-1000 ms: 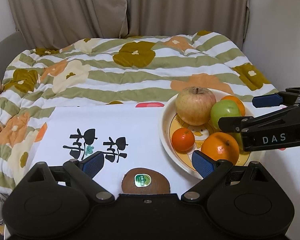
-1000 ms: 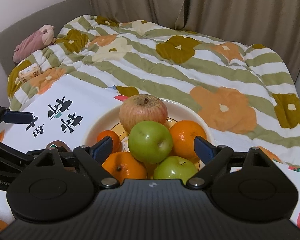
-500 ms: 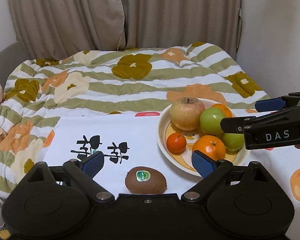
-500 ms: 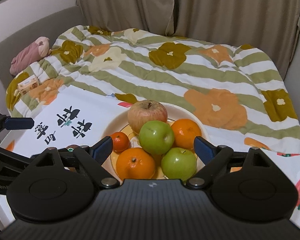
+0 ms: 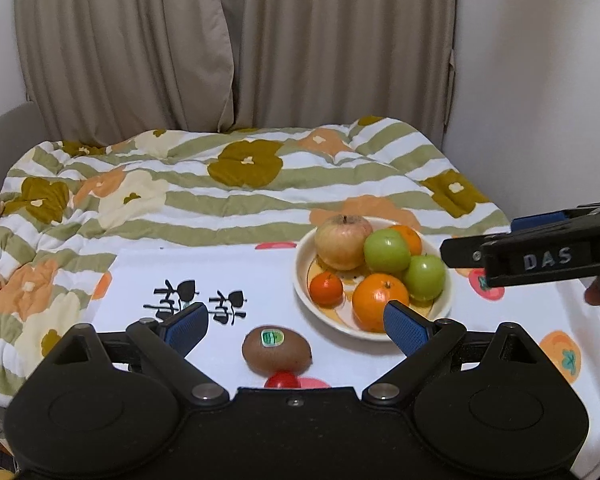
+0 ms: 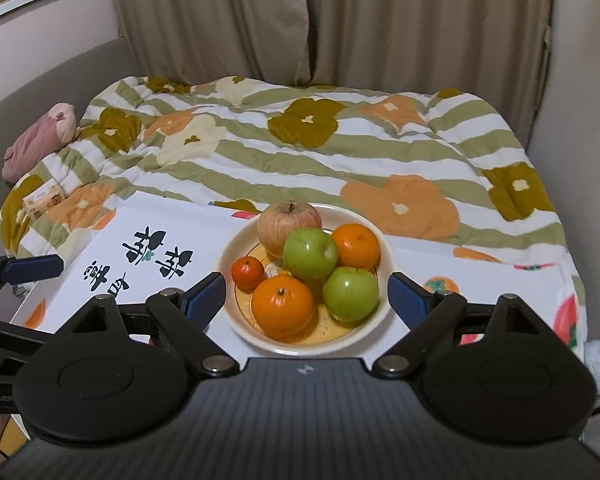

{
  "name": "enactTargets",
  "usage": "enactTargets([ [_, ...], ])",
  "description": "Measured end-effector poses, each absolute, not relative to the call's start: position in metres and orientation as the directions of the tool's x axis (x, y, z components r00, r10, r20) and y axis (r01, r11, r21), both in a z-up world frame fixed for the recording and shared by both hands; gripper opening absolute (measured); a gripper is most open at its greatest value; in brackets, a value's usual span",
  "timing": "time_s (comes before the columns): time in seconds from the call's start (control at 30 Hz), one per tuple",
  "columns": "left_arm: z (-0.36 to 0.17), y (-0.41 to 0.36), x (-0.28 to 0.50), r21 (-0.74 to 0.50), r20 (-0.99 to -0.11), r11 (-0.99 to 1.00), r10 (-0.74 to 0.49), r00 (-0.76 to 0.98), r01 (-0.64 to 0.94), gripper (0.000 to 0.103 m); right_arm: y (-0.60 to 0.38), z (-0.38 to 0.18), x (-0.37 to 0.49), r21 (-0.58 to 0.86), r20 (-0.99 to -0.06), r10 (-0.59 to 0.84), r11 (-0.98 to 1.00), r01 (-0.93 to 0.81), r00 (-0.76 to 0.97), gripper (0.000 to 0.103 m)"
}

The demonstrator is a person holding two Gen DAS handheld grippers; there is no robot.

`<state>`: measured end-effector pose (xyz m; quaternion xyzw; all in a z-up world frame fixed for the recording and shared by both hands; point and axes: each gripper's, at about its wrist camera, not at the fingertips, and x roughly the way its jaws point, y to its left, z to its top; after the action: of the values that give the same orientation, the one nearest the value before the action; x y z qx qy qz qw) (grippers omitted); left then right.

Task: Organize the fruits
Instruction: 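Move both tools back toward the loose red tomatoes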

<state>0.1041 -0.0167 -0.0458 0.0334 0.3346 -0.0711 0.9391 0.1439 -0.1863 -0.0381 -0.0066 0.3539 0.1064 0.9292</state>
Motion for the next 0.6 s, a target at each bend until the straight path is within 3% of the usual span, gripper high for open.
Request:
enactTargets([
  [0.6, -0.033, 0.021, 0.067, 0.030, -0.584, 0.961, -0.206, 0.785, 0.275, 0.097, -0.155, -0.040, 0.070, 0.084, -0.667, 0.095, 0.995, -0.052, 0.739, 0.103],
])
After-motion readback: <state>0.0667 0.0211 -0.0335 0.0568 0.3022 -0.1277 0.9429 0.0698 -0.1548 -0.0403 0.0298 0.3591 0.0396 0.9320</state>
